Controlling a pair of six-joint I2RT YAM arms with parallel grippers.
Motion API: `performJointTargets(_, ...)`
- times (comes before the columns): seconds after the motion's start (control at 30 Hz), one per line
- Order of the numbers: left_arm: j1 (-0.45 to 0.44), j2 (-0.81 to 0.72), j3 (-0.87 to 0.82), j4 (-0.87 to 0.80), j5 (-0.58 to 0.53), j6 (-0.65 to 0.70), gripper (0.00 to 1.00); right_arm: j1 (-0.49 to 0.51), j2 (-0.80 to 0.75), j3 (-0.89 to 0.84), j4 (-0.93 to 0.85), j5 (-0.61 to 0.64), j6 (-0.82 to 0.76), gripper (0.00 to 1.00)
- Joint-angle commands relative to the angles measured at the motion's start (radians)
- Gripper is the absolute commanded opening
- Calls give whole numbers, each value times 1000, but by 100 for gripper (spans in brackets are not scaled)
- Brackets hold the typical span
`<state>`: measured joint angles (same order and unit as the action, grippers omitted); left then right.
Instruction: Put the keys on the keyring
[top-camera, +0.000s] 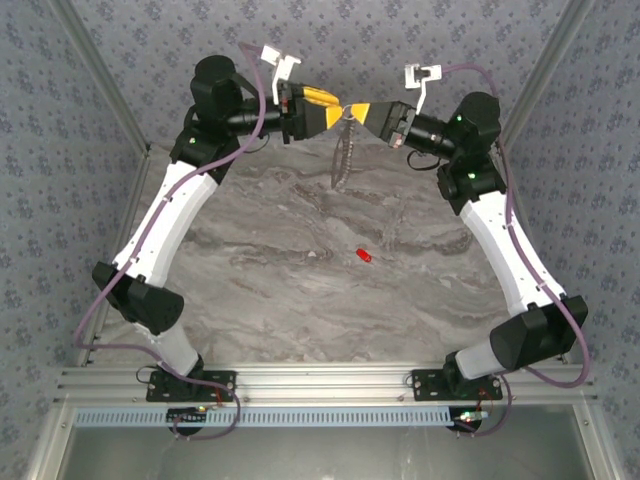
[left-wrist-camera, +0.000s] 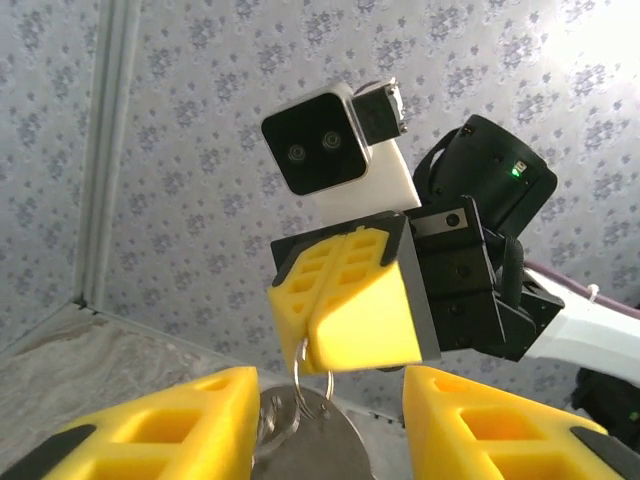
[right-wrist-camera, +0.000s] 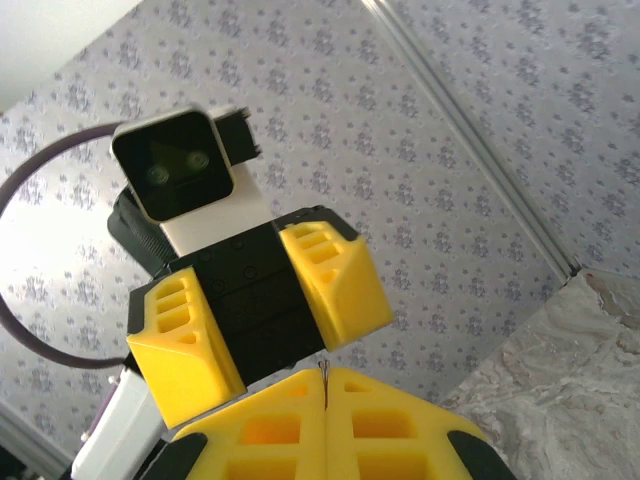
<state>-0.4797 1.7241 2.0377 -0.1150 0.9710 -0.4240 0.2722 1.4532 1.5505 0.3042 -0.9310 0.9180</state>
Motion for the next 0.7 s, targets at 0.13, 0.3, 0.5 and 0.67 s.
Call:
performJointTargets(0.13, 16, -61, -82, 237, -54, -204, 49, -15, -12, -3, 224, 36, 138, 0)
performJointTargets(0.3, -4, -49, -125, 332, -57, -301, 47, -7, 3, 11, 293, 57, 186, 0)
performJointTargets(0.5, -24, -32, -125, 428, -74, -378, 42, 8, 18, 19, 321, 78, 203, 0)
performJointTargets(0.67, -29, -31, -126, 454, -86, -396, 41, 17, 18, 17, 325, 87, 204, 0)
